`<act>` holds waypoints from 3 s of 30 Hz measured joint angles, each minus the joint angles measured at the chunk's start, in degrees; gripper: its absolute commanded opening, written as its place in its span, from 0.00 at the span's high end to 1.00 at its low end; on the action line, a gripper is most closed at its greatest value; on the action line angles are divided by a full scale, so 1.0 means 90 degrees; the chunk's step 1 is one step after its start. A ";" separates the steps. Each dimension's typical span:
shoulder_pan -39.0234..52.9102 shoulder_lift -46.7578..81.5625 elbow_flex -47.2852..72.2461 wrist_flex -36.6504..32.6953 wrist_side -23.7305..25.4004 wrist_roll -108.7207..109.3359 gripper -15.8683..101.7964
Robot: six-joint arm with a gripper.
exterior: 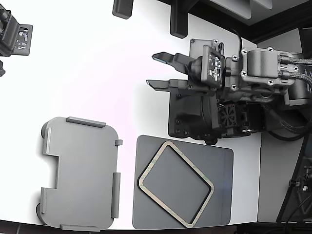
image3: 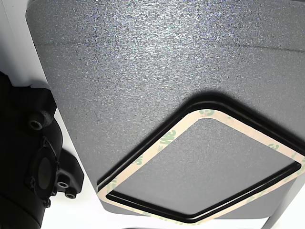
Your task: Grab top frame and put it into gray box.
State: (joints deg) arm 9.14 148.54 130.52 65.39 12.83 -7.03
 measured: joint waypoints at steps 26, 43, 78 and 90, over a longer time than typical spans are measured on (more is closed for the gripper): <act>0.4043 -0.3711 -0.3516 0.3115 -0.0479 -0.8291 0.06; 0.6152 -0.5703 -0.4023 0.2842 -0.1133 -0.7197 0.08; 0.7764 -0.7021 -0.3965 0.2002 -0.0684 -0.5732 0.23; 0.7900 -0.7031 -0.3848 0.1846 -0.0713 -0.6201 0.30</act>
State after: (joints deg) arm 80.24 85.25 95.89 82.00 6.42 -62.84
